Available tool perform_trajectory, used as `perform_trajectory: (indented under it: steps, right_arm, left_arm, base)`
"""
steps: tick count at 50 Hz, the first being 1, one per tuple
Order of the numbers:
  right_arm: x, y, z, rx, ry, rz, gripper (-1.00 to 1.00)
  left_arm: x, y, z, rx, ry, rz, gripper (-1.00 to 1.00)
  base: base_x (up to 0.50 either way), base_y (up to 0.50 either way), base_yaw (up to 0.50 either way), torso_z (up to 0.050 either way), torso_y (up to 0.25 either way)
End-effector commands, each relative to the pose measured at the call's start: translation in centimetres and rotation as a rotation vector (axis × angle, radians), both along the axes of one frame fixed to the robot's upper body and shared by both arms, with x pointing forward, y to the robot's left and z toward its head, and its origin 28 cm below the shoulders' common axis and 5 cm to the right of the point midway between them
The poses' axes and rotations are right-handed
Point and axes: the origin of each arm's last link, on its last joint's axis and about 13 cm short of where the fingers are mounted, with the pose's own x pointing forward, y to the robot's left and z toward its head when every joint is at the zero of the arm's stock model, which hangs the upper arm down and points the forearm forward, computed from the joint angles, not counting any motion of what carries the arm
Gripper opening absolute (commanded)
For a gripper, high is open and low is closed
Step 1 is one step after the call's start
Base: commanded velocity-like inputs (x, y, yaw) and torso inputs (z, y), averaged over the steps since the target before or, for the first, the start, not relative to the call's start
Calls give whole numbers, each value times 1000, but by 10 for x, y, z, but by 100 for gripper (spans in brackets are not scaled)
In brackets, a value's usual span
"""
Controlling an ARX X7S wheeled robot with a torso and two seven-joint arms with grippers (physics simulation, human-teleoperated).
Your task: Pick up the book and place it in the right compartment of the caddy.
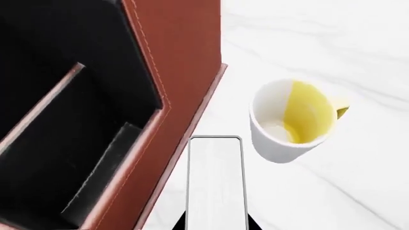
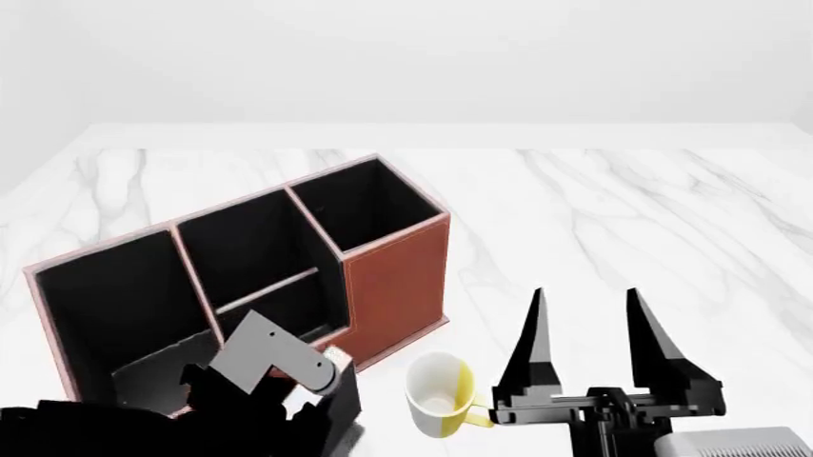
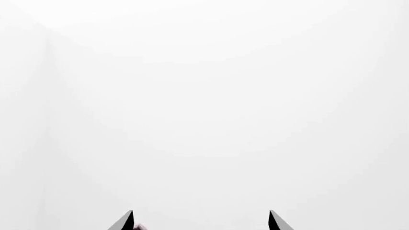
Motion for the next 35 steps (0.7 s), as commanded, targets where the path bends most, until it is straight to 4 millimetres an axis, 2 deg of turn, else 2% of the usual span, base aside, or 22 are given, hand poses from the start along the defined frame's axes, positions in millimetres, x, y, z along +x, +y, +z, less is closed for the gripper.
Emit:
perform_trajectory:
  steps: [1, 7, 20, 35]
  right_arm:
    - [0, 0, 0, -14, -12, -2, 100]
    - [0, 0, 0, -16, -12, -2, 100]
    - [0, 1, -1, -19, -7, 1, 100]
    - [0, 1, -3, -21, -3, 4, 100]
  left_arm:
    - [-20, 4, 59, -11, -245, -52, -100]
    - [-28, 8, 85, -9, -359, -56, -100]
    - [-21, 10, 136, -37, -553, -39, -100]
    - [-22, 9, 176, -91, -663, -63, -100]
  base:
    - [0, 0, 0, 0, 0]
    - [0, 0, 0, 0, 0]
    - [0, 0, 0, 0, 1]
    - [0, 0, 0, 0, 1]
